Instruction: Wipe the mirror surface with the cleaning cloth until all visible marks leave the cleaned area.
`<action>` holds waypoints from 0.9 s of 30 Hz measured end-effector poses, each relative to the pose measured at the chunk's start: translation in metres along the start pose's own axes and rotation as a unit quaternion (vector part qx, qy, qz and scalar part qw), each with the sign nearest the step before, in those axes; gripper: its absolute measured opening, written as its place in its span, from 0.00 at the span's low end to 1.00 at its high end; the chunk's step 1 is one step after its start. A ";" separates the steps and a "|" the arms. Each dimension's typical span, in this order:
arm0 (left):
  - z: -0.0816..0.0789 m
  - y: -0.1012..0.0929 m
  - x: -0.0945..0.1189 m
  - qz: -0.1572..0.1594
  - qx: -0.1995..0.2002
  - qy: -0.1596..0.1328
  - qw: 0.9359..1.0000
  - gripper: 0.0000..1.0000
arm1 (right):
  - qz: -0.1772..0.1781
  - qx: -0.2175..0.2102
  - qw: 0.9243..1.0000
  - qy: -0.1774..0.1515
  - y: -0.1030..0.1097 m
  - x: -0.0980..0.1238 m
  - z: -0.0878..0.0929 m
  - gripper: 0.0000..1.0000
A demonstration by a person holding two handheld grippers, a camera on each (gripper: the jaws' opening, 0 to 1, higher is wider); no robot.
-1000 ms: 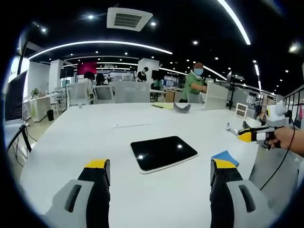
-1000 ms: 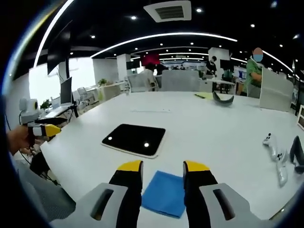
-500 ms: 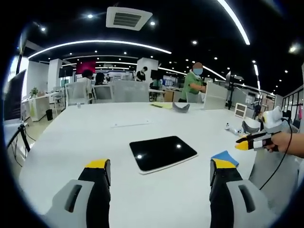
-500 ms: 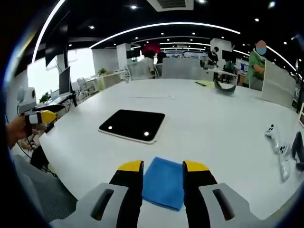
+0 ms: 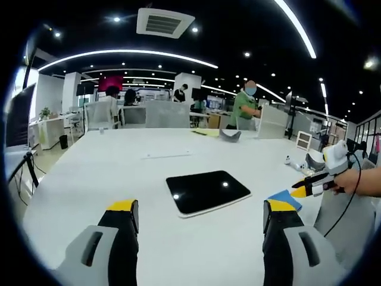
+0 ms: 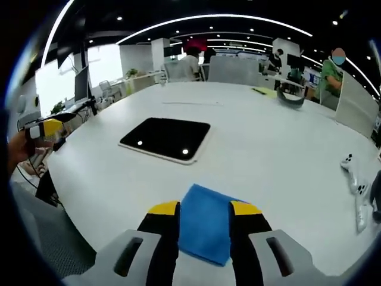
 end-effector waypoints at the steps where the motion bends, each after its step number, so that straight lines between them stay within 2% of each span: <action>1: 0.000 0.001 0.000 -0.001 0.001 0.000 1.000 0.87 | -0.001 0.001 1.000 0.002 0.000 -0.001 0.001 0.29; 10: -0.001 0.007 -0.002 -0.006 0.005 -0.003 1.000 0.87 | -0.011 0.008 0.999 0.037 0.000 -0.014 0.018 0.29; 22: 0.003 0.011 -0.004 -0.008 0.005 0.002 1.000 0.87 | -0.016 0.018 0.997 0.068 0.000 -0.018 0.033 0.28; 27: 0.003 0.010 -0.005 -0.005 0.003 0.003 1.000 0.88 | -0.017 0.022 0.997 0.071 0.000 -0.020 0.034 0.28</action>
Point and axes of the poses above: the point that each gripper's makers call its tool centre point, and the gripper's own axes: x roughly backward along the fingers, y roughly to its left, z roughly out of its underside, the point moved 2 cm from there along x, roughly backward along the fingers, and after that the axes turned 10 degrees about -y, right-handed, at the moved point
